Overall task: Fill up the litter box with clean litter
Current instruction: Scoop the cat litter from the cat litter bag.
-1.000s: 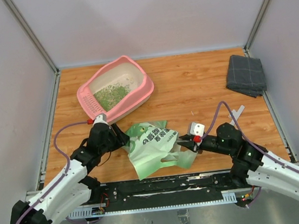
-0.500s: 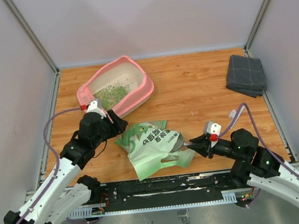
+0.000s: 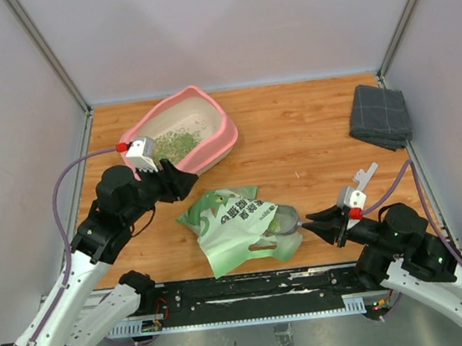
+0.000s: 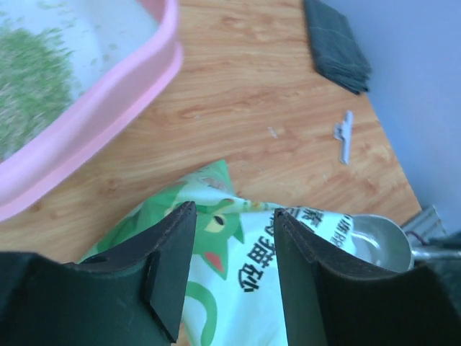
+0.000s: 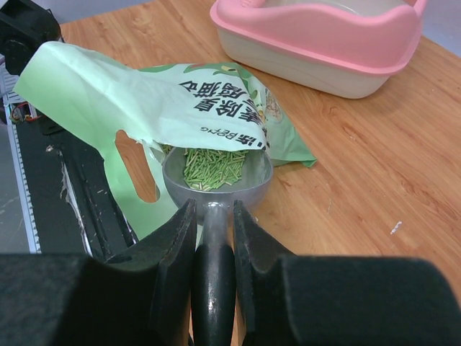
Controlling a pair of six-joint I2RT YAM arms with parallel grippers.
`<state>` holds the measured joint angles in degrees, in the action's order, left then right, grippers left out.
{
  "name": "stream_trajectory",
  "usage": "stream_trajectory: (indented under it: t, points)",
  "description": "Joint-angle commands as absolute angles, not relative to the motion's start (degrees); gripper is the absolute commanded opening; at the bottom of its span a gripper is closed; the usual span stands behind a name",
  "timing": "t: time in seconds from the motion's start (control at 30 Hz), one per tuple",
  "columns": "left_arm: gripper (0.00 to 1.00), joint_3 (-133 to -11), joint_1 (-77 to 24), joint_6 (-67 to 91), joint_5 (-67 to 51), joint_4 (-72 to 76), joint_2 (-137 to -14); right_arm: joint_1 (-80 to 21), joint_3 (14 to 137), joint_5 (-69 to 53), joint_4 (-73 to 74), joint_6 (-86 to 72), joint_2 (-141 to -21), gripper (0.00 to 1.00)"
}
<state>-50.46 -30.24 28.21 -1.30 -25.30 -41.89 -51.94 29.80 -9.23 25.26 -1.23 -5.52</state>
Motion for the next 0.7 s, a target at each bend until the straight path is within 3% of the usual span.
stream_trajectory:
  t: [0.0,0.1,0.3,0.67]
  points:
    - [0.51,-48.7,-31.2,16.4,-21.6,-14.4,-41.8,-51.2,31.3,-9.2,23.8,-0.5,-5.6,0.01]
    - [0.49,-46.5,-36.7,10.1,-30.1,-5.9,-44.6,-51.1,31.6,-9.4,23.7,-0.3,-6.9,0.01]
    - [0.5,-44.8,-55.1,-0.6,-25.7,2.8,-52.3,-51.2,31.3,-9.3,23.5,0.0,-6.4,0.01]
    - [0.56,-46.3,-63.4,-6.2,-23.5,8.6,-67.1,-51.2,31.7,-10.2,23.3,0.1,-6.7,0.01]
